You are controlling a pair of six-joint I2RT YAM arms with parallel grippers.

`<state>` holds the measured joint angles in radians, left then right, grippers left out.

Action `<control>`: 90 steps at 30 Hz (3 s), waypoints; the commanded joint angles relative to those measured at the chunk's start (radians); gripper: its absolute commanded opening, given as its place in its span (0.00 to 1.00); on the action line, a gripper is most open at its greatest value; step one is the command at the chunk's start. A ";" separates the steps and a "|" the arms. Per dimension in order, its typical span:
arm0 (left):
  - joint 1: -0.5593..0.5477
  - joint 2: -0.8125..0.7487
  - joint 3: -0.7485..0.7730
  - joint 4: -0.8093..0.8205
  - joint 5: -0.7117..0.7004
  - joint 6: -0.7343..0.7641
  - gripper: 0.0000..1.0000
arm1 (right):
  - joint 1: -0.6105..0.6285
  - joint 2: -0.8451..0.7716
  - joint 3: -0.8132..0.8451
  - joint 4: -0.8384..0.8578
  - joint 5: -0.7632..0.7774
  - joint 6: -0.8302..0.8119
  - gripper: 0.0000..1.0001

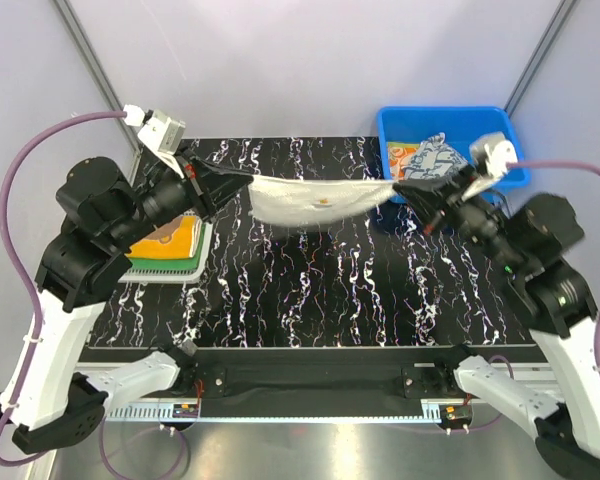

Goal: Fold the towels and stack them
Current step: Flatten out the crumpled towel, then fold the towel

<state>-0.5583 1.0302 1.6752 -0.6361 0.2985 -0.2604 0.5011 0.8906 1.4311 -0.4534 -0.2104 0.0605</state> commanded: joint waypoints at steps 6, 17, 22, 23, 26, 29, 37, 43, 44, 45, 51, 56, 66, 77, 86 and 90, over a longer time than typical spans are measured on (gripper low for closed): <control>-0.051 0.016 0.078 -0.022 0.100 -0.023 0.00 | -0.009 -0.130 -0.029 0.145 -0.109 0.059 0.00; -0.046 0.256 0.236 -0.152 -0.154 0.099 0.00 | -0.010 0.065 -0.015 0.191 0.169 -0.183 0.00; 0.104 0.408 0.169 -0.050 -0.093 0.079 0.00 | -0.064 0.235 -0.132 0.356 0.154 -0.229 0.00; 0.135 0.428 0.146 -0.015 -0.023 0.069 0.00 | -0.114 0.314 -0.139 0.386 0.125 -0.202 0.00; 0.202 0.546 0.097 0.105 0.001 0.085 0.00 | -0.194 0.485 -0.149 0.522 -0.021 -0.156 0.00; 0.244 0.723 0.165 0.156 0.011 0.115 0.00 | -0.220 0.693 -0.046 0.542 -0.116 -0.151 0.00; 0.348 1.054 0.399 0.190 0.163 0.124 0.00 | -0.257 1.040 0.224 0.509 -0.250 -0.243 0.00; 0.347 0.963 0.192 0.259 0.195 0.159 0.00 | -0.257 1.009 0.137 0.486 -0.271 -0.246 0.00; 0.347 0.944 0.131 0.269 0.198 0.159 0.00 | -0.256 0.990 0.076 0.498 -0.262 -0.245 0.00; 0.347 0.908 0.094 0.274 0.203 0.159 0.00 | -0.254 0.969 0.045 0.502 -0.258 -0.245 0.00; 0.327 0.754 -0.127 0.254 0.214 0.182 0.00 | -0.249 0.794 -0.185 0.498 -0.261 -0.220 0.00; 0.304 0.621 -0.291 0.243 0.183 0.190 0.00 | -0.214 0.660 -0.360 0.493 -0.207 -0.162 0.00; 0.248 0.486 -0.476 0.168 0.139 0.205 0.00 | -0.122 0.486 -0.540 0.372 -0.049 -0.023 0.00; 0.184 0.409 -0.615 0.162 0.162 0.147 0.00 | -0.087 0.389 -0.620 0.246 -0.047 0.085 0.00; 0.126 0.427 -0.687 0.109 0.131 0.125 0.00 | -0.044 0.344 -0.704 0.200 0.009 0.209 0.00; 0.110 0.455 -0.678 0.050 0.113 0.132 0.11 | -0.044 0.355 -0.696 0.131 0.000 0.268 0.05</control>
<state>-0.4389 1.4738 0.9897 -0.5541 0.4389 -0.1238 0.4526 1.2667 0.7231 -0.2703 -0.2375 0.2619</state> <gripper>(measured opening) 0.077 0.037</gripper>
